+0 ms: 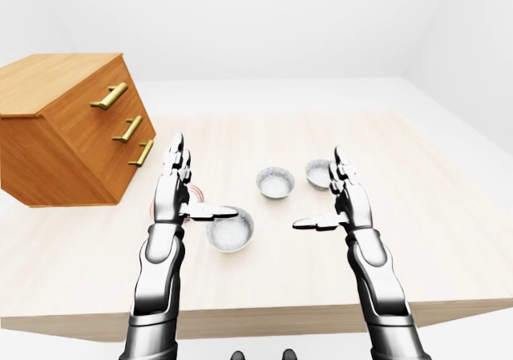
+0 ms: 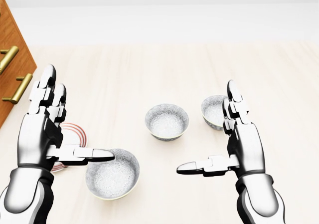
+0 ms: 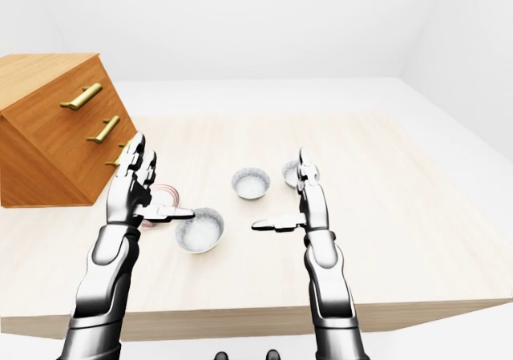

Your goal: Stack the bowl at the front on the bowl in the middle.

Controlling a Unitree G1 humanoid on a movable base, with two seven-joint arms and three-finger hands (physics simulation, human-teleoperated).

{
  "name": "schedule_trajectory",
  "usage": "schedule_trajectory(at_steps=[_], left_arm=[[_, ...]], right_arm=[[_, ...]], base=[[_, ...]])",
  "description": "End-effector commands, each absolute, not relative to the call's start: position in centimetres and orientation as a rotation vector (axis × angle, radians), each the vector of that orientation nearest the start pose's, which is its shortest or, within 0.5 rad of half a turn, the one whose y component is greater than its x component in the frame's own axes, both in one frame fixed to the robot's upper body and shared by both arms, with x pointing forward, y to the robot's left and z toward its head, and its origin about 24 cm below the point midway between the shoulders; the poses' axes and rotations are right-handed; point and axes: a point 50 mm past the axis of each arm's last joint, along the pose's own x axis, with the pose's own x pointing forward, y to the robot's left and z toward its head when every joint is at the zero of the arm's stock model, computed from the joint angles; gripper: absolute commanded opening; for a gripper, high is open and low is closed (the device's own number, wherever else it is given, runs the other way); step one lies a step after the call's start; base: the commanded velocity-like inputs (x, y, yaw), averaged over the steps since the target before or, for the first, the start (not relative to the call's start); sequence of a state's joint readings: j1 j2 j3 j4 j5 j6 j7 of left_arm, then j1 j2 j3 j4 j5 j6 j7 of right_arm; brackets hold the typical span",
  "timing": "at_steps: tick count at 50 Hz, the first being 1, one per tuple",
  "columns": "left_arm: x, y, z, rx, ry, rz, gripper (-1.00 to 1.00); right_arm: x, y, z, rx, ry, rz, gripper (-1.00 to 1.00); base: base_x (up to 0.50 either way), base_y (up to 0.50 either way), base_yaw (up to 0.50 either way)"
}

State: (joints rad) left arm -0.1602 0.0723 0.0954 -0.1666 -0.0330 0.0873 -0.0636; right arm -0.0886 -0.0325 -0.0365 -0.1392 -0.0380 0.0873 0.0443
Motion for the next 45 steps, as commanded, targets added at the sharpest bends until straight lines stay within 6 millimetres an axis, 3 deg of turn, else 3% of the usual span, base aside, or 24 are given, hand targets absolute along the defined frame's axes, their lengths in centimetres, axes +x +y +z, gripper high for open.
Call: schedule_trajectory(at_steps=[1,11,24,28,31,32,39,45], left_arm=[[27.8,16.9,11.7,0.041,-0.247,-0.017,1.00],[27.8,16.9,11.6,0.040,-0.242,-0.016,1.00],[27.8,17.0,11.3,0.037,-0.230,-0.015,1.00],[27.8,17.0,11.3,0.038,-0.229,-0.014,1.00],[27.7,17.0,11.3,0.038,-0.231,-0.013,1.00],[27.7,17.0,11.4,0.038,-0.235,-0.012,1.00],[27.6,17.1,11.6,0.035,-0.243,-0.010,1.00],[27.6,17.1,11.5,0.033,-0.242,-0.011,1.00]], right_arm=[[27.0,-15.1,8.9,-0.076,-0.140,0.040,1.00],[26.8,-15.1,8.8,-0.079,-0.136,0.051,1.00],[26.7,-15.5,8.5,-0.086,-0.125,0.036,1.00],[27.1,-16.2,9.4,-0.232,-0.182,0.005,1.00],[27.6,-16.5,10.0,-0.435,-0.274,0.000,1.00],[28.2,-17.0,10.0,-0.549,-0.267,-0.022,1.00],[30.3,-18.6,9.4,-0.904,-0.212,-0.080,1.00],[31.2,-19.8,8.4,-1.011,-0.142,-0.084,1.00]], base=[[0.50,0.00,0.00],[0.50,0.00,0.00],[0.00,0.00,0.00],[0.00,0.00,0.00],[0.00,0.00,0.00],[0.00,0.00,0.00],[0.00,0.00,0.00],[0.00,0.00,0.00]])
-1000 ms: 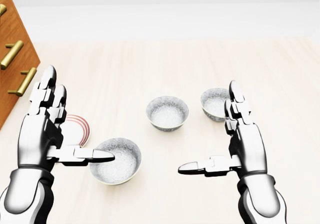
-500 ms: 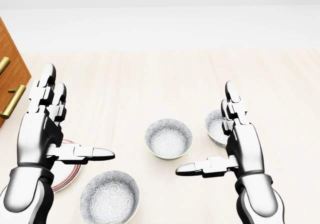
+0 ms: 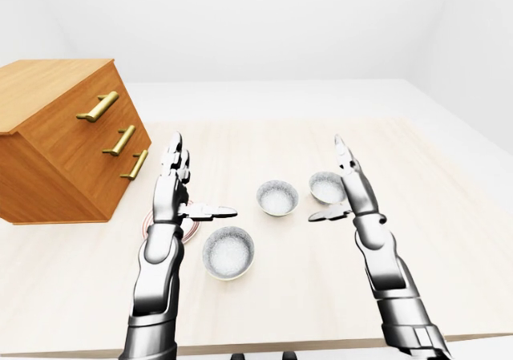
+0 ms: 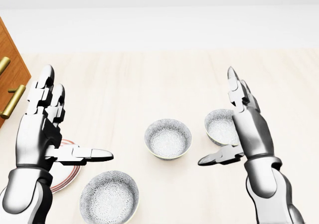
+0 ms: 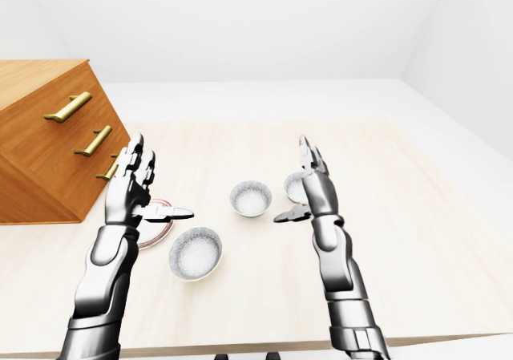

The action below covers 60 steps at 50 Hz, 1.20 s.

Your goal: Stack the bowl at the front on the bowl in the middle.

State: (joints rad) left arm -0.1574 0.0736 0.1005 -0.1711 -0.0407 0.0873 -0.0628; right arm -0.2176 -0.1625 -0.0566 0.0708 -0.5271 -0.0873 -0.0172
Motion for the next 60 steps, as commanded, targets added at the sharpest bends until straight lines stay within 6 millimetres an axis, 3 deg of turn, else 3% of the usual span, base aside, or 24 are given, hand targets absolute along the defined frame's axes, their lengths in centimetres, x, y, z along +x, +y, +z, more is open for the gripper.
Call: schedule_trajectory(at_steps=[1,7,16,27,37,60], left_arm=[[27.6,17.1,11.5,0.032,-0.241,-0.012,1.00],[27.7,17.1,11.4,0.032,-0.236,-0.015,1.00],[27.7,17.1,10.9,0.030,-0.215,-0.015,1.00],[27.7,17.1,10.5,0.029,-0.197,-0.015,1.00],[27.7,17.2,10.1,0.026,-0.182,-0.013,1.00],[27.9,17.3,10.1,0.024,-0.178,-0.008,1.00]], right_arm=[[31.3,-20.0,8.3,-1.023,-0.130,-0.085,1.00],[32.4,-21.7,6.6,-1.127,-0.036,-0.105,1.00],[35.0,-22.2,5.1,-1.319,0.036,-0.115,1.00],[36.9,-19.9,4.9,-1.461,0.021,-0.049,1.00],[37.1,-18.3,4.1,-1.443,0.053,0.008,1.00],[36.3,-17.5,2.2,-1.447,0.099,0.070,1.00]], base=[[0.00,0.00,0.00],[0.00,0.00,0.00],[0.00,0.00,0.00],[0.00,0.00,0.00],[0.00,0.00,0.00],[0.00,0.00,0.00]])
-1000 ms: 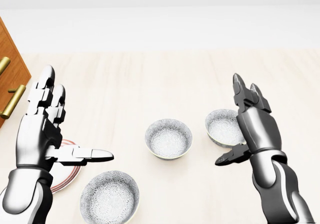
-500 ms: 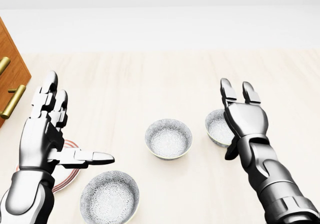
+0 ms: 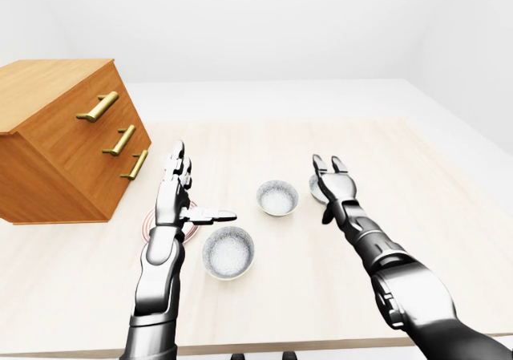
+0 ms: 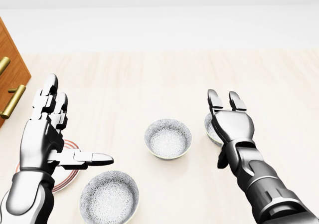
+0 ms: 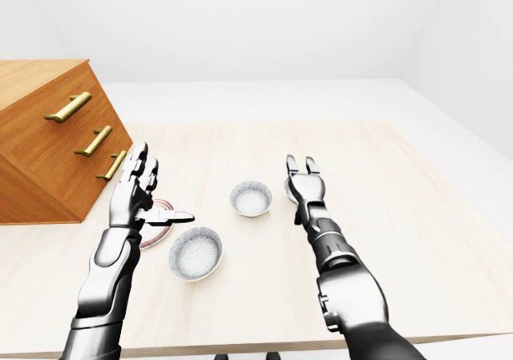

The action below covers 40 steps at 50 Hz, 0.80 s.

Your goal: Stack the bowl at the front on the bowl in the middle.

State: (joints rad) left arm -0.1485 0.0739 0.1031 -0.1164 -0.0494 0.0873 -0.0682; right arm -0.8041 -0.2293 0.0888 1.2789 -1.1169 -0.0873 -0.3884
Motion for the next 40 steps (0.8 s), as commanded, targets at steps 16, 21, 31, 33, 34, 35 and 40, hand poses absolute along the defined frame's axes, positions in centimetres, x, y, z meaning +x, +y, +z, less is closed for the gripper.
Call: schedule_trajectory(at_steps=[16,21,31,33,34,35,40], left_arm=[[27.80,17.35,9.76,0.022,-0.166,-0.008,1.00],[27.80,17.40,9.74,0.023,-0.165,-0.007,1.00],[27.73,17.39,9.55,0.023,-0.158,-0.007,1.00],[27.71,17.38,9.49,0.023,-0.156,-0.007,1.00],[27.70,17.38,9.47,0.022,-0.155,-0.007,1.00],[27.70,17.37,9.41,0.023,-0.153,-0.007,1.00],[27.69,17.38,9.45,0.023,-0.154,-0.007,1.00]], right_arm=[[35.97,-17.89,2.00,-1.530,0.064,0.072,1.00],[35.90,-18.15,1.92,-1.543,0.068,0.072,1.00],[35.62,-18.29,1.51,-1.555,0.078,0.083,1.00],[35.57,-18.33,1.45,-1.558,0.079,0.085,0.75],[35.57,-18.34,1.45,-1.560,0.077,0.085,0.65],[35.56,-18.38,1.45,-1.562,0.076,0.083,0.14],[35.52,-18.35,1.39,-1.563,0.075,0.084,-1.00]], base=[[0.00,0.00,0.00],[0.00,0.00,0.00],[0.00,0.00,0.00],[0.00,0.00,0.00],[0.00,0.00,0.00],[0.00,0.00,0.00],[0.00,0.00,0.00]])
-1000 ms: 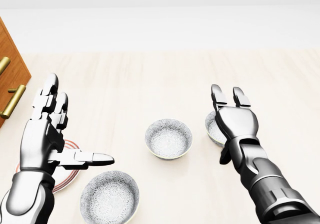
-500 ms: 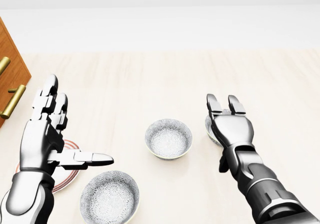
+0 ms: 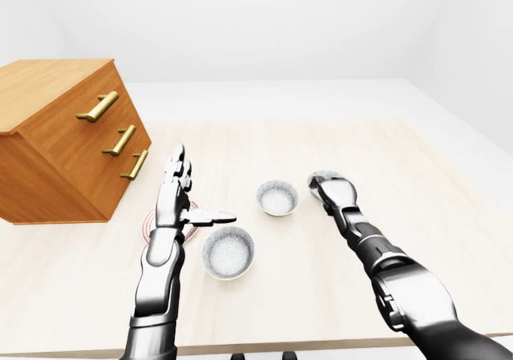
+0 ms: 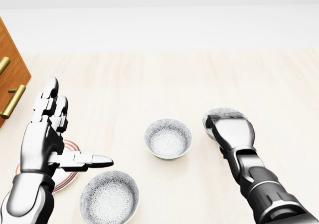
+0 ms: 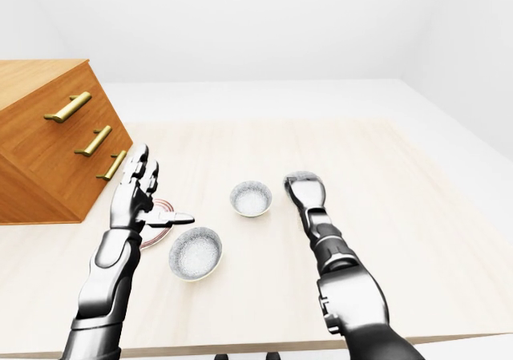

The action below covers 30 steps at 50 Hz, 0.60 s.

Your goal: Stack the bowl at the front on the bowl in the middle.

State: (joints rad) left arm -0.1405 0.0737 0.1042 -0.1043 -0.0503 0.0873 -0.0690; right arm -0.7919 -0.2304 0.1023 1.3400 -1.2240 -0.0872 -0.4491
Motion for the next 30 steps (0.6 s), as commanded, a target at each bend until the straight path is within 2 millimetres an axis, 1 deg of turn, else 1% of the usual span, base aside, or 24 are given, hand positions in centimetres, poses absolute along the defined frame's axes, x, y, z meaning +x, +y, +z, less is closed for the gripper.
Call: schedule_trajectory(at_steps=[1,11,18,23,24,27,30], left_arm=[[27.7,17.4,9.4,0.022,-0.154,-0.007,1.00],[27.6,17.5,9.2,0.022,-0.145,-0.004,1.00],[27.6,17.5,9.2,0.021,-0.145,-0.003,1.00],[27.6,17.5,9.2,0.021,-0.143,-0.003,1.00],[27.6,17.5,9.2,0.021,-0.143,-0.003,1.00],[27.6,17.5,9.2,0.022,-0.145,-0.003,1.00],[27.6,17.5,9.3,0.022,-0.147,-0.003,1.00]], right_arm=[[35.5,-18.3,1.4,-1.562,0.075,0.084,-1.00],[35.4,-18.2,1.1,-1.558,0.080,0.093,-1.00],[35.6,-18.2,1.6,-1.555,0.065,0.078,-1.00],[36.4,-18.3,2.8,-1.540,0.033,0.030,-1.00],[36.4,-18.3,2.8,-1.540,0.032,0.030,-1.00],[37.2,-18.6,4.5,-1.517,0.002,-0.021,-1.00],[37.6,-18.8,5.4,-1.500,-0.011,-0.047,-1.00]], base=[[0.00,0.00,0.00],[0.00,0.00,0.00],[0.00,0.00,0.00],[0.00,0.00,0.00],[0.00,0.00,0.00],[0.00,0.00,0.00],[0.00,0.00,0.00]])
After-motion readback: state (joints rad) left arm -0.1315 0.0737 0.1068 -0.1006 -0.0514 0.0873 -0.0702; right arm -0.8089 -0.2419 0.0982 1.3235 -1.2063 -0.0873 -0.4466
